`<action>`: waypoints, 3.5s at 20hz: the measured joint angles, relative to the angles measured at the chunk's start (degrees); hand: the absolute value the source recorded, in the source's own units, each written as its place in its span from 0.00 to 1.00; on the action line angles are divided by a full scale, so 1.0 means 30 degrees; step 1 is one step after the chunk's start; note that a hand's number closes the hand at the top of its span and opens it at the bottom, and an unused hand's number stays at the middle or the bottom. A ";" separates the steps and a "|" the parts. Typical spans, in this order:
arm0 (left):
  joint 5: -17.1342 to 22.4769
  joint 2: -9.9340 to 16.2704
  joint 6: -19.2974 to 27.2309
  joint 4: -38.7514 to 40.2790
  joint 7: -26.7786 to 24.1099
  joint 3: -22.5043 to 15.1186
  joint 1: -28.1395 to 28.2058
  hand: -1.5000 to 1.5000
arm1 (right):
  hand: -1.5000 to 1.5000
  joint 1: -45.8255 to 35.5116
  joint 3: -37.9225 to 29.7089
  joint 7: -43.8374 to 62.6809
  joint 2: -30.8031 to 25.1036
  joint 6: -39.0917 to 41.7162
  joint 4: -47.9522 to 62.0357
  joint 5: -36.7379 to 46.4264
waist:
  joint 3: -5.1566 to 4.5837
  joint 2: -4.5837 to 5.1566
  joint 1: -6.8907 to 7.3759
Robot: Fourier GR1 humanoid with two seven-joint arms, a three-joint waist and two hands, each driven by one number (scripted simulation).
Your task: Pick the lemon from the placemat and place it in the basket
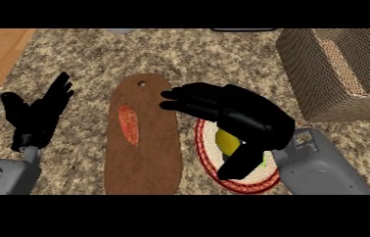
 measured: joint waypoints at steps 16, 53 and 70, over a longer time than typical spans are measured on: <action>-0.0555 -0.0590 -0.0606 0.0485 -0.0018 0.0476 -0.0501 0.50 | 0.00 -0.5158 -0.4541 0.7080 -0.4069 0.9990 0.1718 -0.5136 | 0.0057 0.0150 0.0269; -0.3050 -0.2552 -0.2472 0.0017 0.0870 0.2833 -0.0368 0.50 | 0.00 0.3493 -0.3304 -0.6805 0.1128 0.2627 0.8088 0.7100 | 0.0078 0.0222 0.0472; -0.4571 -0.3836 -0.3442 -0.0629 0.1477 0.4170 -0.0270 0.50 | 0.00 0.3198 -0.4267 -1.1084 0.1198 0.2270 1.1610 0.9807 | 0.0074 0.0205 0.0415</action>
